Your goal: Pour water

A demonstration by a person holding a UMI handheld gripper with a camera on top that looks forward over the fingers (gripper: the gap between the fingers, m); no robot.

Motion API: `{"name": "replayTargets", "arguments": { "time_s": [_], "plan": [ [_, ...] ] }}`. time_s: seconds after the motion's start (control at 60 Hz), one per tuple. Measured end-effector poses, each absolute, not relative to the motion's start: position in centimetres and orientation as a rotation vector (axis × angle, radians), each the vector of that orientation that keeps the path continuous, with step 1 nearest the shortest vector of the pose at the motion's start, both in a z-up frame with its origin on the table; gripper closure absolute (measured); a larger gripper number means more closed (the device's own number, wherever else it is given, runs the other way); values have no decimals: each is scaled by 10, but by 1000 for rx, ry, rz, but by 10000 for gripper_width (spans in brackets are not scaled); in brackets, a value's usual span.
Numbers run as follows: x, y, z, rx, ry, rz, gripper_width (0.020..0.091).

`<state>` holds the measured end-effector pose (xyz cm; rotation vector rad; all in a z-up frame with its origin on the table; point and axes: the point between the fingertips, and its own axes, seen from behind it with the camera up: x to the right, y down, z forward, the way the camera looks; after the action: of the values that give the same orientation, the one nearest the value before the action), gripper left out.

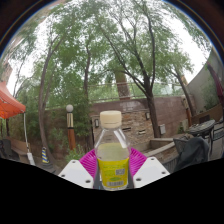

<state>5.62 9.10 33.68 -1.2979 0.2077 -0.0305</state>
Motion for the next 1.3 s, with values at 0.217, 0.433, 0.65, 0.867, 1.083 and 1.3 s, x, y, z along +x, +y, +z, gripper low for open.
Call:
{"name": "replayTargets", "arguments": {
  "time_s": [0.217,0.433,0.65,0.867,1.083,1.3],
  "plan": [
    [203,122,143,-1594,297,-234,705],
    [234,130,73,-1717,289,-278,704],
    [218,131,68,-1732,320,-225,680],
    [206,119,62,-1757,333,-228,250],
    [182,48,69,-1769,378,-269,272],
    [101,-85,124,-1706,353,-254,267]
  ]
}}
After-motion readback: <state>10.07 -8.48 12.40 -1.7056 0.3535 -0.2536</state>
